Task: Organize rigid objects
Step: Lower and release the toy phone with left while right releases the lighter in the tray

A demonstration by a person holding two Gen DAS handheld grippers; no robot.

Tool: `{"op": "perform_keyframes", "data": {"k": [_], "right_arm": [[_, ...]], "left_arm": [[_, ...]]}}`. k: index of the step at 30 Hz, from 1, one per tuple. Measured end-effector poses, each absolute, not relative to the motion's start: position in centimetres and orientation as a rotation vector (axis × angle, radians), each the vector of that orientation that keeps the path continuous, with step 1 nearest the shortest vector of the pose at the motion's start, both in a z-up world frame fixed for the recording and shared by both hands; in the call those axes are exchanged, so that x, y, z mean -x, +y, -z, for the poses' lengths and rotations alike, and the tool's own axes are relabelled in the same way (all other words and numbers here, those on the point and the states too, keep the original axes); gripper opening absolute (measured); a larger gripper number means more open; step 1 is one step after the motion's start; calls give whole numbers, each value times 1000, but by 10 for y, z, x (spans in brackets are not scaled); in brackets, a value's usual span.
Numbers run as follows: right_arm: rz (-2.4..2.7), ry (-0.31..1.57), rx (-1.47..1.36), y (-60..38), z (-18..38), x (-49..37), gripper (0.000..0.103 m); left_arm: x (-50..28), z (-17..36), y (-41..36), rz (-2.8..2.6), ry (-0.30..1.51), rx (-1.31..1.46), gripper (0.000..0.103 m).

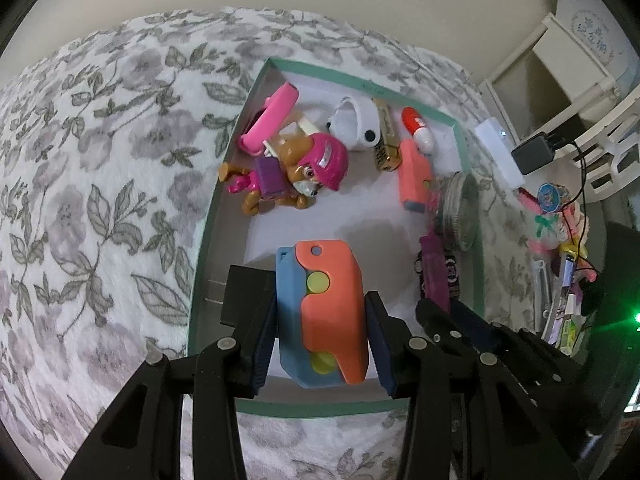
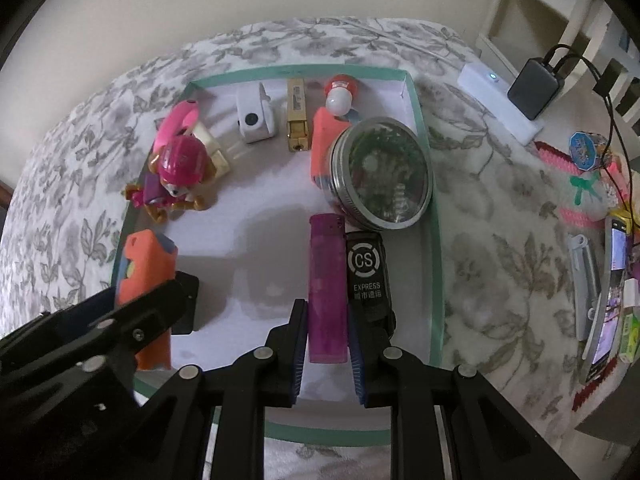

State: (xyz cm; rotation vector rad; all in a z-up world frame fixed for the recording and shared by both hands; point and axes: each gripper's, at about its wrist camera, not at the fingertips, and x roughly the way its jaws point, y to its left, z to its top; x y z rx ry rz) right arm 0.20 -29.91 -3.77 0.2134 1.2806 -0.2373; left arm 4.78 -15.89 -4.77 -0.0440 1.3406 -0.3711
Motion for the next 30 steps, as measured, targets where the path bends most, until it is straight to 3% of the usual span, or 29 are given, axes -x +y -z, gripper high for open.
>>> {"op": "perform_keyframes", "data": {"k": [13, 30], "right_arm": [[219, 1308, -195, -293, 43, -4, 24], [232, 1260, -178, -293, 27, -4, 24]], "left_arm": [[-50, 57, -158, 349, 1379, 55, 45], [-51, 26, -140, 329, 1304, 70, 47]]}}
